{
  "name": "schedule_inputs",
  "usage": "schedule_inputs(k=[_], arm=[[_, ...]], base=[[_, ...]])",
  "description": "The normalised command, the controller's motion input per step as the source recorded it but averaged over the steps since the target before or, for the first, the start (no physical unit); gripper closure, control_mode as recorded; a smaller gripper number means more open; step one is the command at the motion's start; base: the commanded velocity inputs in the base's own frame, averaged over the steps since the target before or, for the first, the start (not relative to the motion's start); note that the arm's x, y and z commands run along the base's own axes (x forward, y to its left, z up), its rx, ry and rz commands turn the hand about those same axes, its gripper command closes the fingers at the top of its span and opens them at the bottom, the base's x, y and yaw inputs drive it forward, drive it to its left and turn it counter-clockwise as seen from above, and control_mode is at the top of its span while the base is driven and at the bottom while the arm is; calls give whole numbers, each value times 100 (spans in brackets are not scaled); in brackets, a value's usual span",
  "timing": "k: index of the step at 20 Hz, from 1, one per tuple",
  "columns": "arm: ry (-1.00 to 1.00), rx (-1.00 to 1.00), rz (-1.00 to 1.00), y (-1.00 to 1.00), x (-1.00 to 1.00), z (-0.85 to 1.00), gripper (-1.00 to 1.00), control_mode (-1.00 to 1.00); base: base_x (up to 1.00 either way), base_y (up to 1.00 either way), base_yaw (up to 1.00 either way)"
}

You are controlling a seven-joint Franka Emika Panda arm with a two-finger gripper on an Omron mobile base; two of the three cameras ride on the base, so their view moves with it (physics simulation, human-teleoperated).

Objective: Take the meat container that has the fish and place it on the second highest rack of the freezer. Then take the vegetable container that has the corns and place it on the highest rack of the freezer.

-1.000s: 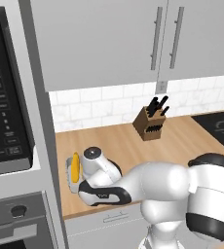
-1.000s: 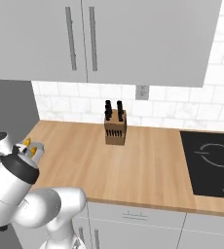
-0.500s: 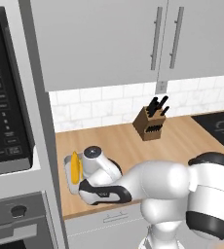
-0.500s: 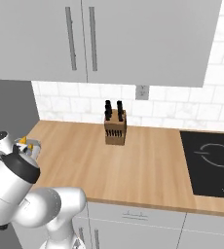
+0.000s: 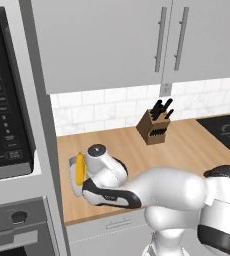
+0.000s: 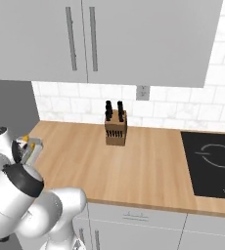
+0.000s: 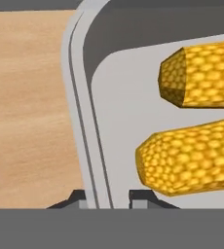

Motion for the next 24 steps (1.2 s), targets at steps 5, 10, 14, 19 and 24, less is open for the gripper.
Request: schedule_inputs(k=[5, 10, 14, 19, 24], arm=[[2, 0, -7, -51, -16, 77, 100, -100], [5, 2, -3, -94, -28, 50, 100, -100], [1, 1, 0, -98, -36, 43, 100, -100], [3, -7, -5, -45, -24, 80, 100, -100], [6, 0, 7, -52, -35, 72, 100, -100]], base=[[0, 0, 0], [0, 0, 0], [0, 0, 0], [0, 0, 0], [0, 0, 0]])
